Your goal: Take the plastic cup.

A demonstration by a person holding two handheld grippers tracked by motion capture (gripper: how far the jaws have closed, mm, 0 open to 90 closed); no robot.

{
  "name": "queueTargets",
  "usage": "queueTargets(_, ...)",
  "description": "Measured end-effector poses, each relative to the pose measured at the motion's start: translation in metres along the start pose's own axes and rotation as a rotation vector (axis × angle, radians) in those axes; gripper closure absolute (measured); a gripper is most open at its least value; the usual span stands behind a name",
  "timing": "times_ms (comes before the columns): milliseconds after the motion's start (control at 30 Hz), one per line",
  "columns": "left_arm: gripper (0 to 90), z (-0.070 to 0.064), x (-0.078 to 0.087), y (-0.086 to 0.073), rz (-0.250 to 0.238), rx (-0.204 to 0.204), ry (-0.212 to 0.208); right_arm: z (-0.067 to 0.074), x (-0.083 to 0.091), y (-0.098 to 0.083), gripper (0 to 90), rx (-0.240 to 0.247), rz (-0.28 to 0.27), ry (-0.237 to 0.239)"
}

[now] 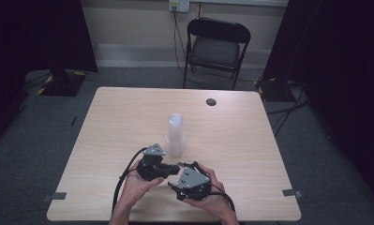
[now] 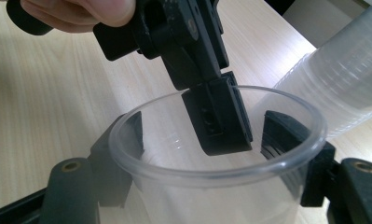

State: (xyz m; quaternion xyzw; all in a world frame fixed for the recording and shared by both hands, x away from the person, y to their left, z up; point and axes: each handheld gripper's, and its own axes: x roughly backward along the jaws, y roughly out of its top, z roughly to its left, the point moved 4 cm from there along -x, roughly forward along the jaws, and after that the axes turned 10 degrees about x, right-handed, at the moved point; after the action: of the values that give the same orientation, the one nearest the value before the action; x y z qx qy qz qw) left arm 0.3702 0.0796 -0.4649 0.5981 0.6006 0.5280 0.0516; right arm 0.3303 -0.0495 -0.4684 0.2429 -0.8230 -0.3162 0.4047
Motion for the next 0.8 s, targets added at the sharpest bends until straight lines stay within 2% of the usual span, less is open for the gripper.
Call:
queueTargets(133, 84.0, -0.0002, 0.0006, 0.0004, -0.019, 0.023, -0.009, -0.0012, 0.0005, 0.0000, 30.0, -0.007, -0.007, 0.000)
queueTargets(400, 81.5, -0.0002, 0.0018, -0.0004, -0.057, 0.038, -0.019, -0.0029, 0.0006, -0.0001, 30.0, -0.030, -0.018, 0.001)
queueTargets(533, 79.0, -0.0001, 0.0041, -0.0009, -0.076, 0.027, -0.020, -0.0044, 0.0005, -0.0010, 30.1, -0.039, -0.015, -0.006)
queueTargets(800, 74.9, -0.0004, 0.0058, -0.0033, -0.126, 0.038, -0.033, -0.0083, 0.0017, -0.0048, 30.2, -0.077, -0.018, -0.017)
